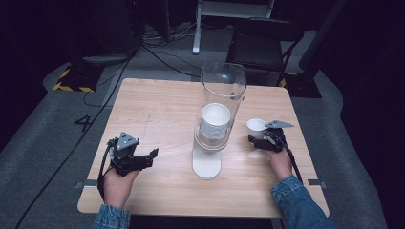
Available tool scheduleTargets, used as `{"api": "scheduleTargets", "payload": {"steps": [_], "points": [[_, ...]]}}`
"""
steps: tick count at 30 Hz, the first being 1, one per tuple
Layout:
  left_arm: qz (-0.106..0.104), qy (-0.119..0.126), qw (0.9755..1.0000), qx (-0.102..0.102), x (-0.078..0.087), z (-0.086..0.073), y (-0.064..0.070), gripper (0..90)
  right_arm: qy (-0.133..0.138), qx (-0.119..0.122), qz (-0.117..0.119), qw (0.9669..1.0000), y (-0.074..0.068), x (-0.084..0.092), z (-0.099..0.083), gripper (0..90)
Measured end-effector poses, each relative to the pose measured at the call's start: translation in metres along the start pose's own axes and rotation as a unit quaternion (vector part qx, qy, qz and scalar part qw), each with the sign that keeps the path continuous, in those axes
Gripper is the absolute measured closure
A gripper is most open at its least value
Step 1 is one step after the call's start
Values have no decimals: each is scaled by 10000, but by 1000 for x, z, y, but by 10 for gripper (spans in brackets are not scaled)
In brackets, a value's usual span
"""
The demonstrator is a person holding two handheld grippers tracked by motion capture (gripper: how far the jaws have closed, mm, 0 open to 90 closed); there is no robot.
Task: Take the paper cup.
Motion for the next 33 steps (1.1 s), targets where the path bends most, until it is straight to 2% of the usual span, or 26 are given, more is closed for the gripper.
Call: {"api": "scheduleTargets", "payload": {"steps": [11, 15, 16, 17, 18, 22, 23, 25, 28, 29, 31, 33], "points": [[-61, -37, 10000, -39, -2, 2, 1, 196, -228, 81, -56, 9997, 1, 1, -5, 311], [-66, -54, 9999, -55, -3, 2, 1, 198, -292, 10, -9, 9996, 1, 2, -6, 291], [-74, -57, 10000, -19, -4, 2, 2, 198, -310, -13, 82, 9995, 1, 2, -7, 221], [-74, -57, 10000, -19, -4, 2, 2, 198, -310, -13, 82, 9995, 1, 2, -7, 221], [-83, -78, 9999, -39, -5, 2, 2, 198, -300, -34, 82, 9995, 2, 3, -6, 151], [-104, -90, 9999, -49, -6, 2, 3, 198, -298, -125, 162, 9993, 3, 5, -5, 136], [-110, -93, 9999, -48, -6, 2, 3, 198, -300, -162, 168, 9993, 4, 8, -4, 92], [-111, -91, 9999, -33, -6, 3, 3, 198, -309, -190, 206, 9991, 3, 12, -3, 62], [-111, -76, 9999, -30, -5, 3, 2, 197, -304, -123, 207, 9992, 2, 20, 0, 0], [-111, -76, 9999, -30, -5, 3, 2, 197, -304, -123, 207, 9992, 2, 20, 0, 0], [-104, -69, 9999, -39, -5, 3, 1, 197, -220, -139, 245, 9994, 3, 34, 3, 0], [-138, -62, 9999, -37, -3, 3, 1, 197, -181, -170, 271, 9993, 3, 39, 4, 0]]}}
Point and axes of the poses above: each handheld gripper's, and its own axes: x roughly backward along the jaws, z roughly out of its top, y roughly to its right, the point moved 8 cm from there along -x, roughly forward along the jaws, and after that the axes turned 12 degrees about -x, right-handed, at the moved point
